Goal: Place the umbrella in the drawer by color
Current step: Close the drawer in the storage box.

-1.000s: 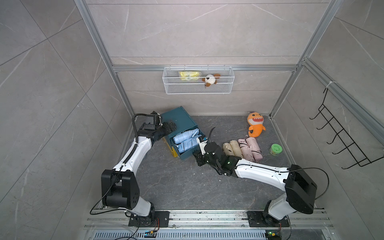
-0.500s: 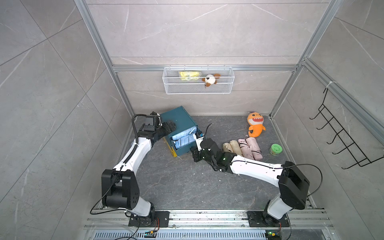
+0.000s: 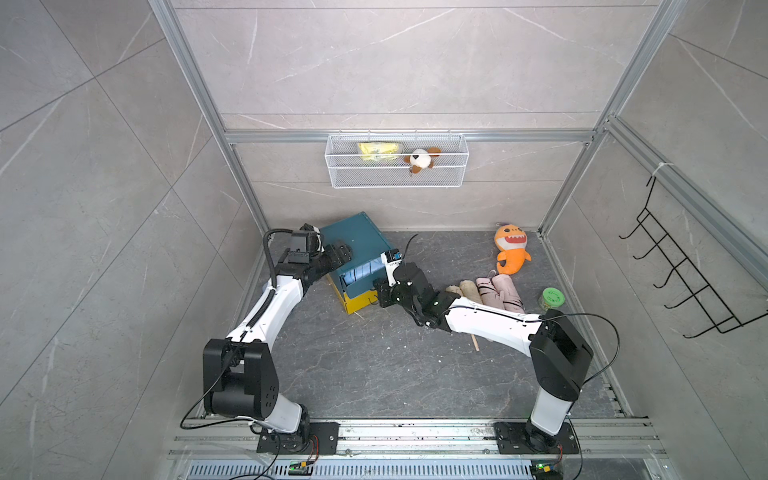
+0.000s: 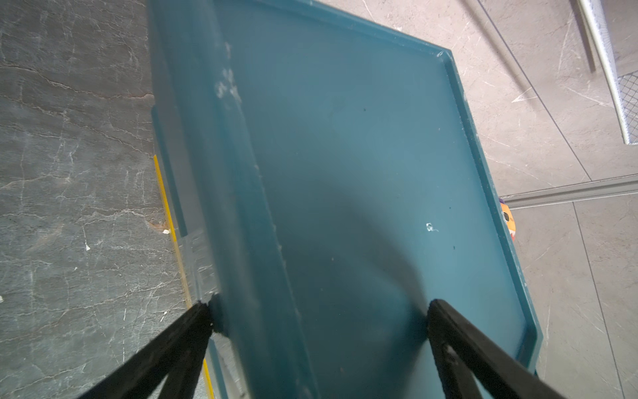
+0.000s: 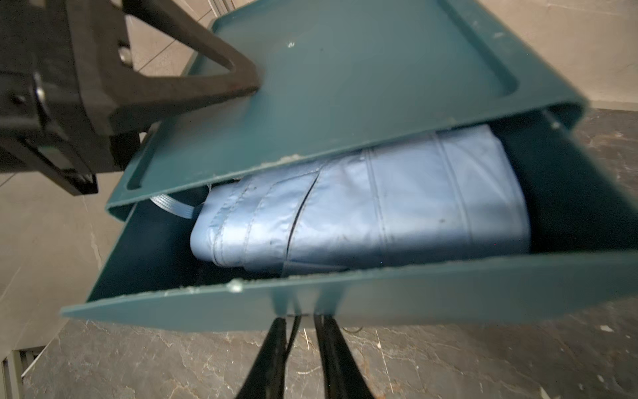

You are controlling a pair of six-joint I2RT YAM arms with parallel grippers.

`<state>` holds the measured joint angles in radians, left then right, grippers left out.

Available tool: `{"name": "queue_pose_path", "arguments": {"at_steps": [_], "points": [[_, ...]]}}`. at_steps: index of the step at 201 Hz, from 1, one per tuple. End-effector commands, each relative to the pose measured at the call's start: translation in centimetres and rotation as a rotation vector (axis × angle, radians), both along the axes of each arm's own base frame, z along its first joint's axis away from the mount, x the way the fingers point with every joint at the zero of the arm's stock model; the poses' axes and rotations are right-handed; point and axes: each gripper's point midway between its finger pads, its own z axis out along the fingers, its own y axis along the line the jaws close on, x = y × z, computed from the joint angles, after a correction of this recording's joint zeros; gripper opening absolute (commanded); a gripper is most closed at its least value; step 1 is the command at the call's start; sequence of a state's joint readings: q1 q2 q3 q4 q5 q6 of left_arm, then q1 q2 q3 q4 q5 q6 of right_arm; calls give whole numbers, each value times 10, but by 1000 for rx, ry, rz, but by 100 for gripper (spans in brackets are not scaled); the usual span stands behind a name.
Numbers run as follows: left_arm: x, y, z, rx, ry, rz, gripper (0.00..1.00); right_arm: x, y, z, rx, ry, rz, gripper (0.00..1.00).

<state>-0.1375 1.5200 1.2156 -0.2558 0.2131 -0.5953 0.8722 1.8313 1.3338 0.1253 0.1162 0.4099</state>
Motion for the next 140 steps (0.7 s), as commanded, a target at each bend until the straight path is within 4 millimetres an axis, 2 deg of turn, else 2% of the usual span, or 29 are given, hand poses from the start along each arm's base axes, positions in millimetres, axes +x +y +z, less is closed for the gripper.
{"name": "queue_pose_path", "arguments": {"at_steps": [1,63,99,140], "points": [[-20,-5,-39,11,136,-30,100,21,12,33,112,-59,-24,25],[-20,-7,-40,8,138,-31,100,42,22,30,197,-27,-52,29],[-20,-10,-40,8,137,-38,100,54,23,22,217,8,-65,39],[-23,-10,-36,9,128,-41,100,41,5,28,225,-9,-68,48]]}}
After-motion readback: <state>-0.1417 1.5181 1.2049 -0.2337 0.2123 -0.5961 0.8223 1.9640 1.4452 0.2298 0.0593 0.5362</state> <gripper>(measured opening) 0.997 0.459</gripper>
